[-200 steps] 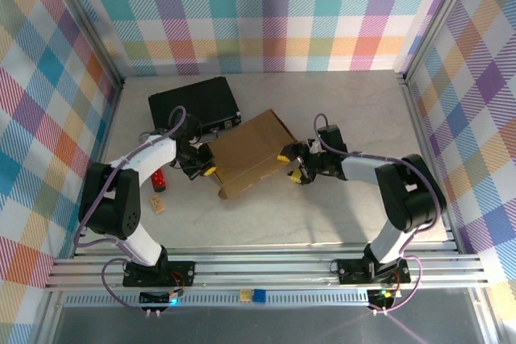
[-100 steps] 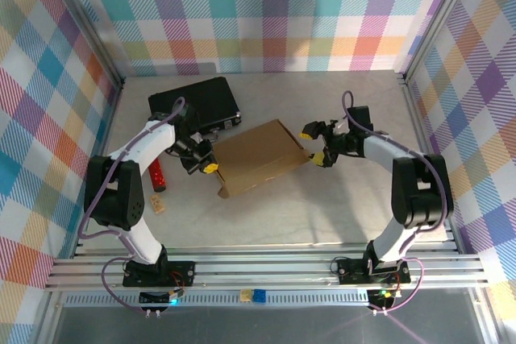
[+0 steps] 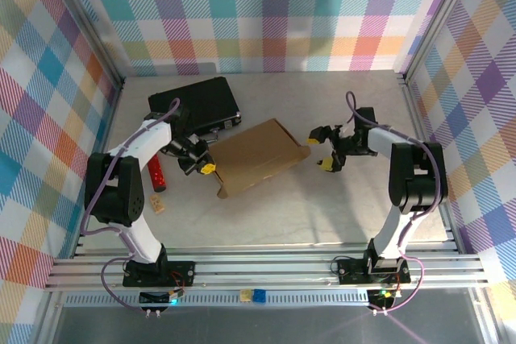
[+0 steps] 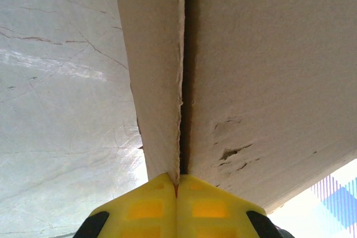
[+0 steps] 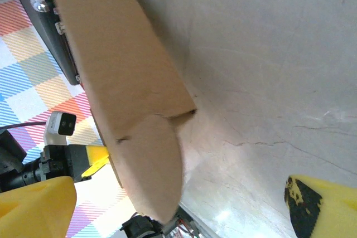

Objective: Fold the paper box

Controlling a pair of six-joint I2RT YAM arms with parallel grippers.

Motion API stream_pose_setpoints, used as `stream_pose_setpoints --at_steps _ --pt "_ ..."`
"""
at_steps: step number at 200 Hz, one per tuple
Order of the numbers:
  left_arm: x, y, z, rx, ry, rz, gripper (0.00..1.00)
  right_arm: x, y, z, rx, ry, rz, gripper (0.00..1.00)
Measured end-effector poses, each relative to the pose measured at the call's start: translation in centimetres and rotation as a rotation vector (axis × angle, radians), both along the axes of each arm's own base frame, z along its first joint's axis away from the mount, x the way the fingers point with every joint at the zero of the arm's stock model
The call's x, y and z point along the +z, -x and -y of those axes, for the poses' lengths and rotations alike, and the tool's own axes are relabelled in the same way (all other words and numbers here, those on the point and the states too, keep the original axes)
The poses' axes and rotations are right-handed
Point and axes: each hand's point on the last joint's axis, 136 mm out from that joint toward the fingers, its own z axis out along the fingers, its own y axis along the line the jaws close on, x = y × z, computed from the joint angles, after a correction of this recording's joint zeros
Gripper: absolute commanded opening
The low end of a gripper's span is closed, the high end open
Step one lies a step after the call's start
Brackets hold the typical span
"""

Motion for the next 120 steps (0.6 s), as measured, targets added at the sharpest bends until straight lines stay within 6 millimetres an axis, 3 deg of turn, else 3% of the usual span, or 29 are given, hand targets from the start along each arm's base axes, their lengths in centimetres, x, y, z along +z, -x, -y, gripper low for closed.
stream_pose_setpoints --at_steps 32,52,74,120 --pt "0.1 -0.1 -0.2 0.005 0.021 -0.004 0.0 0.8 -2.2 -0.5 0.013 -0.057 0.048 0.96" --pt "0.1 -0.2 -0.3 0.01 0.029 -0.003 0.0 -0.4 -3.5 -1.5 0.033 -0.115 0.031 0.96" --pt "0.2 -0.3 -0.4 0.012 0.038 -0.003 0.0 -1.7 -4.0 -2.9 0.065 -0.167 0.0 0.97" --pt "0.1 -0.3 -0.3 0.009 0.054 -0.006 0.0 -1.1 -4.7 -5.6 0.141 -0.264 0.004 0.95"
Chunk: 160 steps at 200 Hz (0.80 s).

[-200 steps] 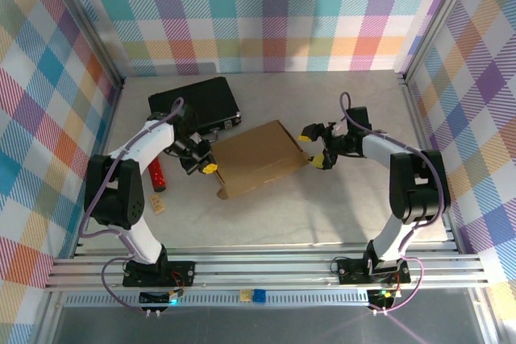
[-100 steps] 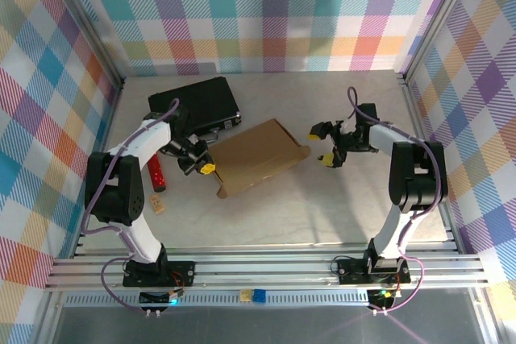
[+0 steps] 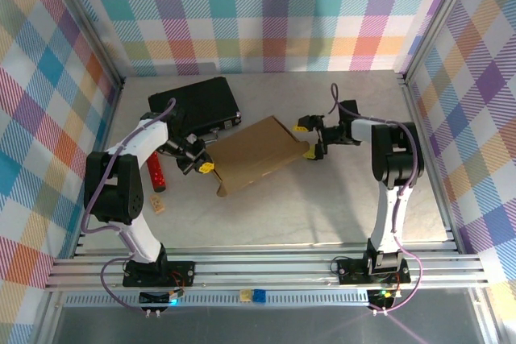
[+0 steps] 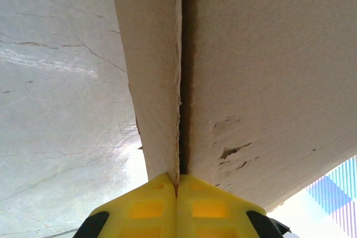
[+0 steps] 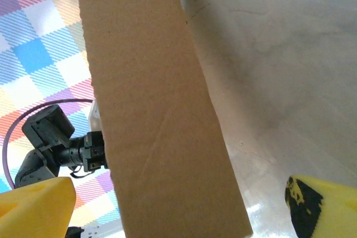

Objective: Fold the paper box

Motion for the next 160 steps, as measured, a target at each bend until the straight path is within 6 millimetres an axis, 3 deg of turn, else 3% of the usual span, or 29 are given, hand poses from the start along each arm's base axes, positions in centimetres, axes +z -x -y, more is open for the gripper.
stream_pose_setpoints --at_steps 57,155,160 --pt "-0.2 0.0 0.0 -0.002 0.003 -0.007 0.0 -0.1 1.2 -2.3 0.078 -0.036 -0.026 0.84" --pt "-0.5 0.0 0.2 -0.001 0.016 -0.019 0.0 0.2 0.6 -2.4 0.073 -0.033 -0.036 0.48" --pt "-0.5 0.0 0.2 0.0 0.017 -0.019 0.05 0.2 0.6 -2.4 0.071 -0.031 -0.037 0.47"
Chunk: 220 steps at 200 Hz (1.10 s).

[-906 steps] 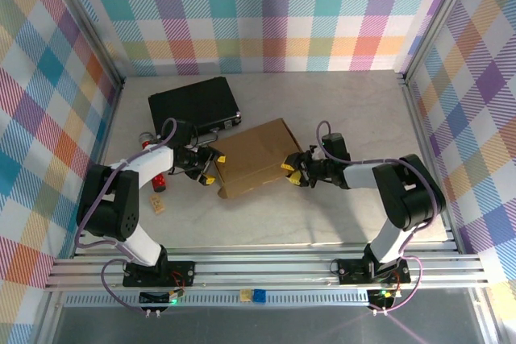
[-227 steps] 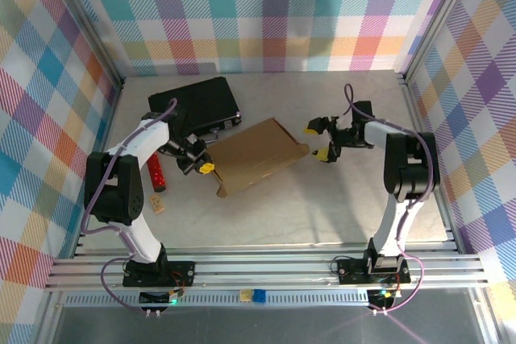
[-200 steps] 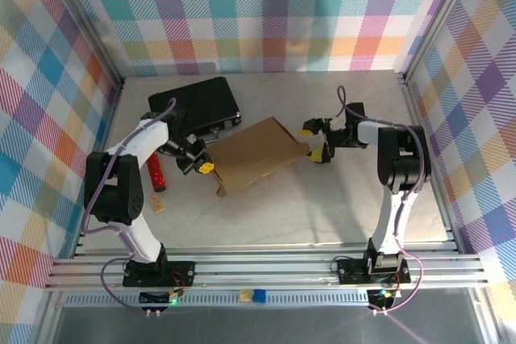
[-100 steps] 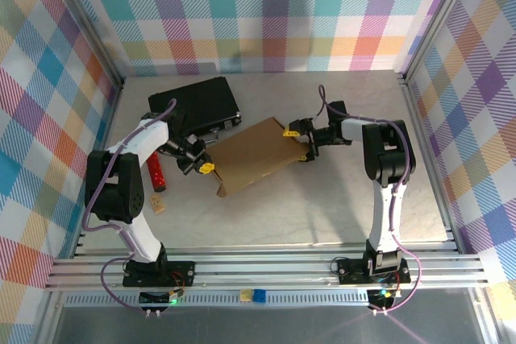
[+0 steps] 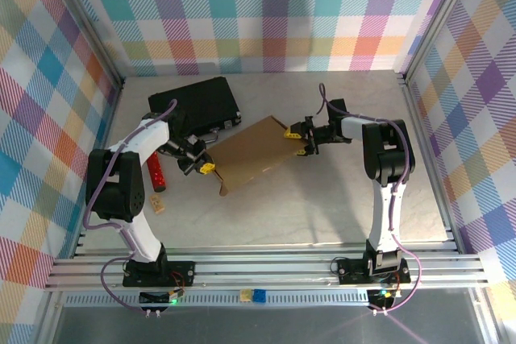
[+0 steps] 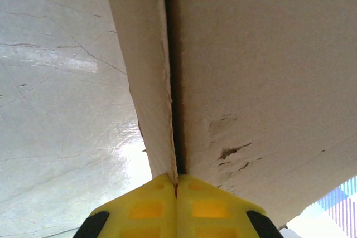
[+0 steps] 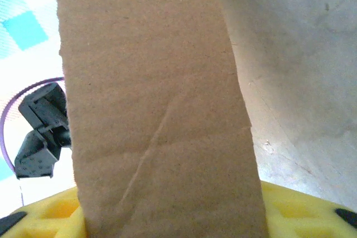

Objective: Fold the paper box

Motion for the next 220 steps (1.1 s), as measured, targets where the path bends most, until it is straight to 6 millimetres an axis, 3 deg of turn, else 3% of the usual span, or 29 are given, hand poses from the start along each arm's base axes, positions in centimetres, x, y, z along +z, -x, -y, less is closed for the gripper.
stream_pose_setpoints --at_steps 27,53,67,92,110,126,166,178,198,220 --pt "0.4 -0.4 0.0 0.003 0.002 0.014 0.37 0.4 -0.1 0.1 -0.02 0.021 -0.012 0.42" --pt "2.4 -1.8 -0.4 0.007 -0.027 0.101 0.47 1.3 -0.1 0.4 -0.05 0.061 -0.03 0.42" --pt "4.9 -2.8 -1.1 0.017 -0.068 0.203 0.52 2.1 0.0 0.7 -0.073 0.091 -0.054 0.42" --pt "11.3 -3.5 -2.5 0.043 -0.172 0.438 0.56 3.7 0.6 1.3 -0.137 0.156 -0.109 0.41" --pt "15.3 -3.1 -3.0 0.068 -0.234 0.583 0.59 4.9 1.5 2.0 -0.196 0.197 -0.171 0.4" --pt "17.4 -2.2 -3.2 0.115 -0.262 0.646 0.58 5.7 2.3 2.5 -0.252 0.228 -0.24 0.41" --pt "17.2 -1.3 -4.4 0.29 -0.289 0.582 0.56 7.0 4.1 3.5 -0.376 0.284 -0.443 0.43" --pt "16.9 -1.4 -4.3 0.3 -0.288 0.562 0.5 7.4 4.8 3.8 -0.408 0.3 -0.504 0.43" --pt "17.0 -1.8 -3.7 0.245 -0.288 0.578 0.43 7.8 5.9 4.2 -0.441 0.319 -0.591 0.44" --pt "18.1 -2.1 -2.2 0.069 -0.281 0.7 0.44 7.6 6.8 4.6 -0.46 0.335 -0.668 0.45"
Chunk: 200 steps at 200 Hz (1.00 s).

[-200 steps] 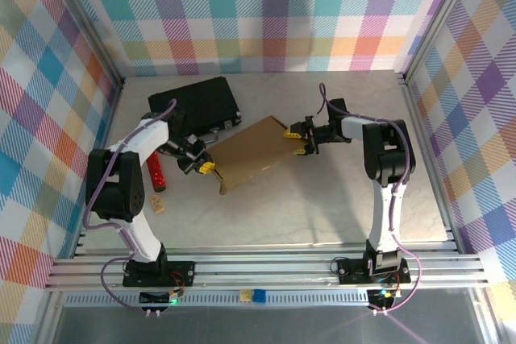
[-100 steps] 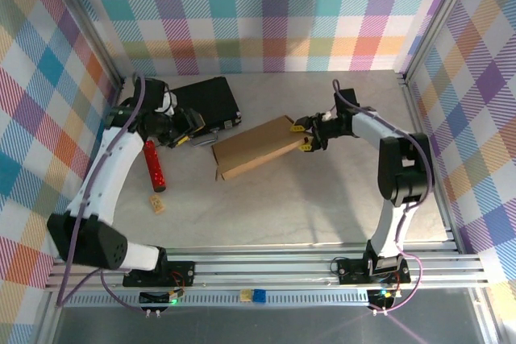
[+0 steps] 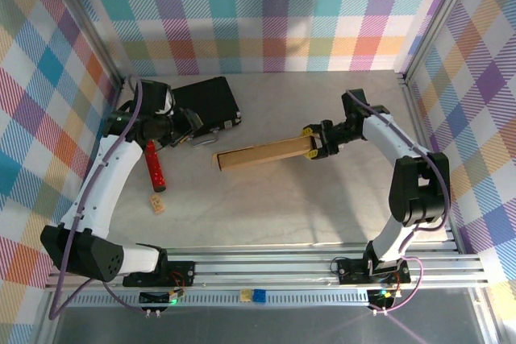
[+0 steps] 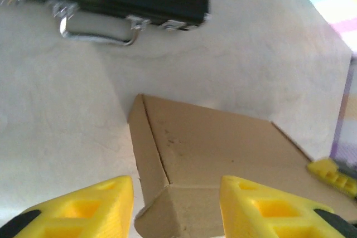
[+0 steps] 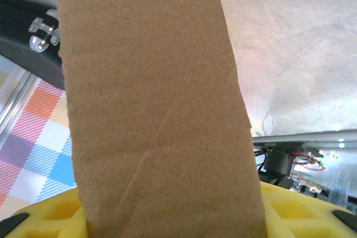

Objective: Fold the paper box

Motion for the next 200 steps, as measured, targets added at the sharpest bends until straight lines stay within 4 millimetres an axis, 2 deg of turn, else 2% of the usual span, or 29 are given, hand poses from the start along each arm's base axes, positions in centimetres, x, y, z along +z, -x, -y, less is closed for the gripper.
stream_pose_setpoints --at_steps 24,35,53,71,84,110,155,181,200 --pt "1.4 0.8 2.5 -0.24 -0.078 0.151 0.48 -0.3 0.9 0.8 -0.028 -0.012 -0.078 0.44" --pt "2.1 1.9 3.8 -0.36 -0.097 0.238 0.52 -0.3 1.1 1.4 -0.041 -0.014 -0.107 0.44" --pt "2.9 4.2 5.3 -0.533 -0.131 0.366 0.64 -0.4 1.4 2.1 -0.061 -0.017 -0.141 0.45" --pt "3.3 5.9 6.3 -0.661 -0.179 0.454 0.68 -0.3 1.6 2.4 -0.071 -0.023 -0.161 0.45" --pt "3.5 6.3 6.9 -0.742 -0.213 0.501 0.7 -0.3 1.8 2.7 -0.074 -0.023 -0.174 0.45" --pt "2.1 5.8 8.1 -0.88 -0.281 0.525 0.71 -0.1 1.6 2.6 -0.068 -0.033 -0.196 0.41" --pt "-1.8 4.4 11.8 -1.106 -0.398 0.5 0.74 -0.8 1.7 2.6 -0.058 -0.045 -0.243 0.4" --pt "-2.6 4.0 13.8 -1.208 -0.467 0.533 0.77 -0.7 1.7 3.0 -0.064 -0.052 -0.246 0.4" --pt "-3.2 4.2 14.6 -1.263 -0.518 0.549 0.84 -0.9 1.5 3.5 -0.073 -0.055 -0.254 0.4"
